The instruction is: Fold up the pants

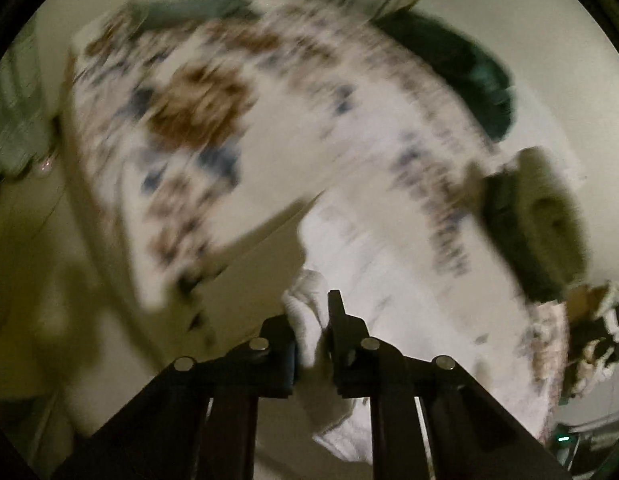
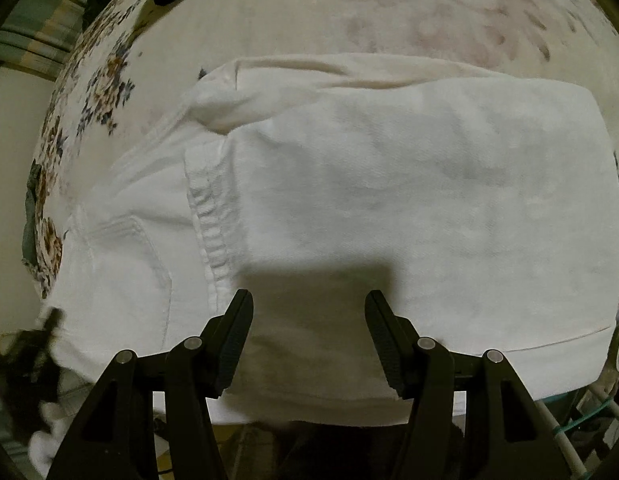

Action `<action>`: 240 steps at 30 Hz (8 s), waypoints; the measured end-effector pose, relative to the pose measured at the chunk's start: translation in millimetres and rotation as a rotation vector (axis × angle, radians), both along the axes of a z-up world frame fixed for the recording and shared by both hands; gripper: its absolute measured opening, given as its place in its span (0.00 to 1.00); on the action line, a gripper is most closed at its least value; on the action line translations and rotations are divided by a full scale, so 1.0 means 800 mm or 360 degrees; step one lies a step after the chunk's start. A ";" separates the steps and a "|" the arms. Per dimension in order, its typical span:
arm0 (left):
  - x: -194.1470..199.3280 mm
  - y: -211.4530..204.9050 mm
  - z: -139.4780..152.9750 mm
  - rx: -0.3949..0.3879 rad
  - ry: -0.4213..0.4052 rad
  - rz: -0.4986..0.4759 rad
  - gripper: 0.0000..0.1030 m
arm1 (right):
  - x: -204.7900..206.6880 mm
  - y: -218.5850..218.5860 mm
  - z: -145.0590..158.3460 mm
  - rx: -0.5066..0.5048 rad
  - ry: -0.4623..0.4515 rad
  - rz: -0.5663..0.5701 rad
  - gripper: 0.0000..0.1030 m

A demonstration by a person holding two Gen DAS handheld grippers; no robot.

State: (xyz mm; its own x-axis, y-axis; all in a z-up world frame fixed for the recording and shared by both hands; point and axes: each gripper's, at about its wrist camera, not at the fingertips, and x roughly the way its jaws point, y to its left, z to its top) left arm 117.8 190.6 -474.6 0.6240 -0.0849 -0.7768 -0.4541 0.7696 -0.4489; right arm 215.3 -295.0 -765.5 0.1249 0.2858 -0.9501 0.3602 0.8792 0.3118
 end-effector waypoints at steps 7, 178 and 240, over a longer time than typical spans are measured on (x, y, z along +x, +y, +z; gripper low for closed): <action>0.039 0.034 -0.044 0.0056 0.0173 -0.0018 0.09 | -0.002 -0.004 -0.003 0.0007 0.0017 -0.0001 0.60; 0.053 -0.371 -0.091 0.0081 0.0700 -0.1145 0.81 | -0.175 -0.368 -0.051 0.0350 0.0139 -0.0851 0.16; 0.020 -0.354 0.050 -0.0245 0.0256 -0.1135 0.20 | -0.111 -0.269 0.065 0.0777 -0.0552 -0.0841 0.28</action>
